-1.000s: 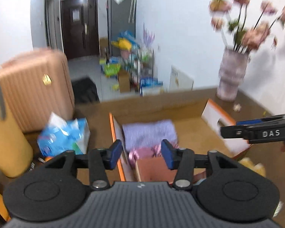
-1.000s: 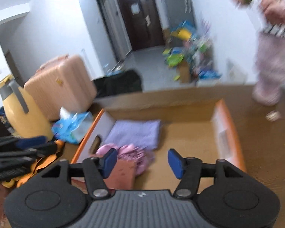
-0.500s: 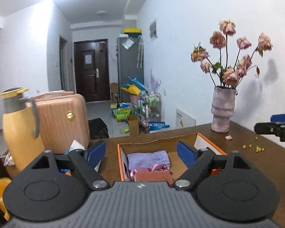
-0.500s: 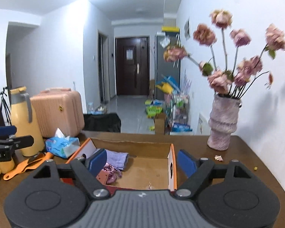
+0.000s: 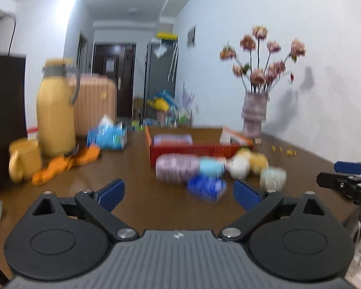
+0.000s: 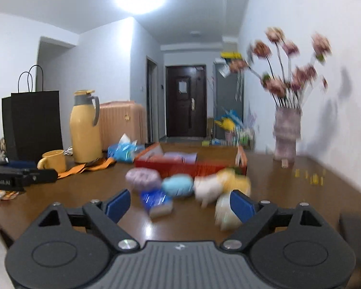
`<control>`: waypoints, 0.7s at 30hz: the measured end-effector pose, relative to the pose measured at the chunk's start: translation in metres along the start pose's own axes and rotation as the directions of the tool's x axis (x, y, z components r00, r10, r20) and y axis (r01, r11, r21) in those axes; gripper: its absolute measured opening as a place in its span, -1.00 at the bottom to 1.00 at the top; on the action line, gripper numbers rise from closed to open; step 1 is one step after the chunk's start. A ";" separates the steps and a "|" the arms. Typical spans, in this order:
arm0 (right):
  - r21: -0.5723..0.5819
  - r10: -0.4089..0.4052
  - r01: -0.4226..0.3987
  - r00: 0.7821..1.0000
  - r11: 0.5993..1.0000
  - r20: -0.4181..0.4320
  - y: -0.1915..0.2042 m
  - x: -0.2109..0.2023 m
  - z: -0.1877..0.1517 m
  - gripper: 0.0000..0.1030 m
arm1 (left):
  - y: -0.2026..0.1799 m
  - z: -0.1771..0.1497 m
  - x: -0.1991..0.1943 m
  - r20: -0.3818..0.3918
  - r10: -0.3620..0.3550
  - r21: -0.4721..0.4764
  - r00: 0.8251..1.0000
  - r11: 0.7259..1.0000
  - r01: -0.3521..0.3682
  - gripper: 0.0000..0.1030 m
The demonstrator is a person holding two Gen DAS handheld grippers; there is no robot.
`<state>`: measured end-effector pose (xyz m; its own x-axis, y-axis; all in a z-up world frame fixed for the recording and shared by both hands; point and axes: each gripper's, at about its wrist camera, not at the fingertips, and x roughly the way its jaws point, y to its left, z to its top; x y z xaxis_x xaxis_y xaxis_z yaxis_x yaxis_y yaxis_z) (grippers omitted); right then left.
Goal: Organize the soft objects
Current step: 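Lift the right tool out of the box back over the table, then grasp the white-and-yellow plush sheep with the right tool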
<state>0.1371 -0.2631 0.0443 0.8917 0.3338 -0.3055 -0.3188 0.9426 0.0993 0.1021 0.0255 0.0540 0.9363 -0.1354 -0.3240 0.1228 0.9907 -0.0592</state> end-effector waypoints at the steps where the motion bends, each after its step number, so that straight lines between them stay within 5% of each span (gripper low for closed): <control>1: 0.032 0.016 -0.015 1.000 0.999 -0.017 0.000 -0.004 -0.010 0.74 | 0.000 -0.004 -0.002 -0.020 -0.003 -0.003 1.000 1.000 0.003 0.92; 12: 0.056 -0.052 0.056 0.997 0.997 -0.063 -0.018 0.011 -0.031 0.74 | -0.018 -0.008 0.029 -0.052 -0.053 0.020 0.997 0.998 0.054 0.92; 17: 0.094 -0.070 0.076 0.996 0.993 -0.061 -0.059 0.039 -0.014 0.71 | -0.043 0.008 0.093 -0.118 -0.161 -0.028 0.980 0.987 0.159 0.86; 21: 0.087 -0.063 0.069 0.996 0.994 -0.068 -0.100 0.090 0.017 0.72 | -0.073 0.028 0.162 -0.180 -0.242 -0.102 0.953 0.969 0.227 0.52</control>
<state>0.2550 -0.3275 0.0229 0.8860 0.2727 -0.3749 -0.2277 0.9604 0.1603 0.2541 -0.0682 0.0321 0.8039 -0.3718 -0.4642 0.2978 0.9272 -0.2270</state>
